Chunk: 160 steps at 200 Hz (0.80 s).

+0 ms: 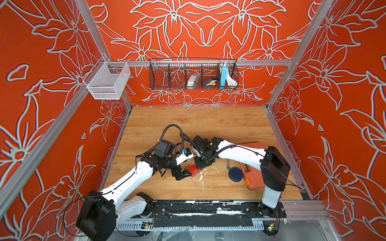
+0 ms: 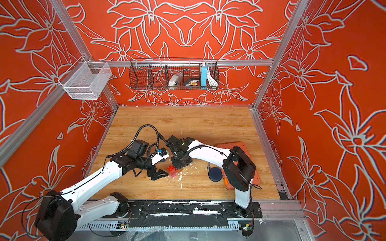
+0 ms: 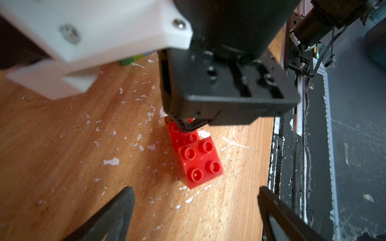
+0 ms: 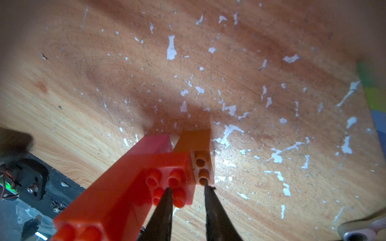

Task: Assemble the letter h with lego
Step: Adjust the lego brick from the lego brick.

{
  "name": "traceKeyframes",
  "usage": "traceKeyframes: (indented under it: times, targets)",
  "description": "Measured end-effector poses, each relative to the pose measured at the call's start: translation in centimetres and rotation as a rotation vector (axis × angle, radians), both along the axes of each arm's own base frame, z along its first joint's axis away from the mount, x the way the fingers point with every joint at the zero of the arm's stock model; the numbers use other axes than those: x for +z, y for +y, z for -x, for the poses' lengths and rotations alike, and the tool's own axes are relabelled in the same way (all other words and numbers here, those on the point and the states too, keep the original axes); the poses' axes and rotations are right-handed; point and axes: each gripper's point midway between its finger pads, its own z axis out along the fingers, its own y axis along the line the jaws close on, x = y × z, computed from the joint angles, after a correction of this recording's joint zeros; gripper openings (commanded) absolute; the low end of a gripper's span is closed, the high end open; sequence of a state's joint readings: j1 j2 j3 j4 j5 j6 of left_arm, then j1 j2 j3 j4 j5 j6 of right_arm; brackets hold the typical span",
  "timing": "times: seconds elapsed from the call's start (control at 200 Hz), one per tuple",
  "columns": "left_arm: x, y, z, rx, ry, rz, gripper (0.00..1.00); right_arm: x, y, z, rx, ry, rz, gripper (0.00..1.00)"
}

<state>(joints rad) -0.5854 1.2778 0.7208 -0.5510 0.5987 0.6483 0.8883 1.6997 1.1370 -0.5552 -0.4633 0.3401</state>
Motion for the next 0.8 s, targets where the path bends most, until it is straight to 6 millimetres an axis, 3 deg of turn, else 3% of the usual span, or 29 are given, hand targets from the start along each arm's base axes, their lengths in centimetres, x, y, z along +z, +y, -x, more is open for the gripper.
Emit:
traceKeyframes:
  times: [0.315,0.59,0.801]
  targets:
    - [0.4,-0.5,0.4,-0.022,0.011,0.031,0.69,-0.3,0.1,-0.2,0.046,-0.015,0.039,0.26]
    - [1.1,-0.6,0.2,-0.022,-0.016,0.049,0.7,-0.4,0.2,-0.3,0.058,-0.009,0.073,0.26]
    - [2.5,-0.6,0.0,-0.021,-0.079,0.095,0.7,-0.3,0.4,-0.1,0.065,0.002,0.087,0.19]
